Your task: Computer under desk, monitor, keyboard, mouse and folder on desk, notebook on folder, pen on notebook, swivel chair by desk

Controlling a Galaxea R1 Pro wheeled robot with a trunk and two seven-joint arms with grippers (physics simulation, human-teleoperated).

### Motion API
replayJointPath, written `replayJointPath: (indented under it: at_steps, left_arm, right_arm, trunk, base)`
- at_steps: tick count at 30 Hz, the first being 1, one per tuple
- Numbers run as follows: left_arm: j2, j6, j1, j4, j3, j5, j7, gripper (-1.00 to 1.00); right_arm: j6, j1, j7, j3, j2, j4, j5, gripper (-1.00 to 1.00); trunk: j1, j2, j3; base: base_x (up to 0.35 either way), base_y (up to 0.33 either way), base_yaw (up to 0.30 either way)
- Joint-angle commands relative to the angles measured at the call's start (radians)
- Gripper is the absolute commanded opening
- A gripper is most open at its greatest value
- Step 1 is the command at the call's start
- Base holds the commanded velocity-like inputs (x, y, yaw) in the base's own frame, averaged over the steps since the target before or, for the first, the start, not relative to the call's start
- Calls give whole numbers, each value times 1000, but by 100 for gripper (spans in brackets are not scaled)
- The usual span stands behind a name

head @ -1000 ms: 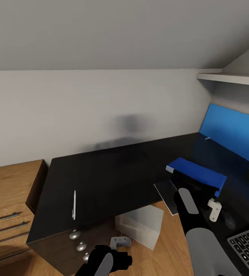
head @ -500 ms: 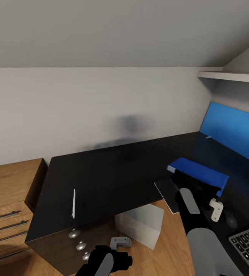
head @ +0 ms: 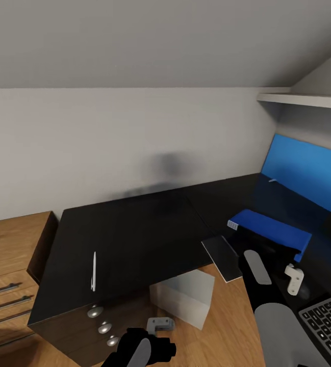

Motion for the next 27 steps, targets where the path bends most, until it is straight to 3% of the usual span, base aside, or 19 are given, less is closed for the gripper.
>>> replayJointPath:
  at_steps: [1,27]
  left_arm:
    - [0,1,-1,-1,-1,10,10,100]
    - [3,1,-1,42,-5,4,0,100]
  right_arm:
    - [0,-1,-9,-2,1,-1,7,-100]
    - [0,-1,-9,-1,0,-2,9,-100]
  trunk:
    - [0,-1,-1]
    - [0,-1,-1]
  base:
    - [0,0,-11]
    - [46,0,-1]
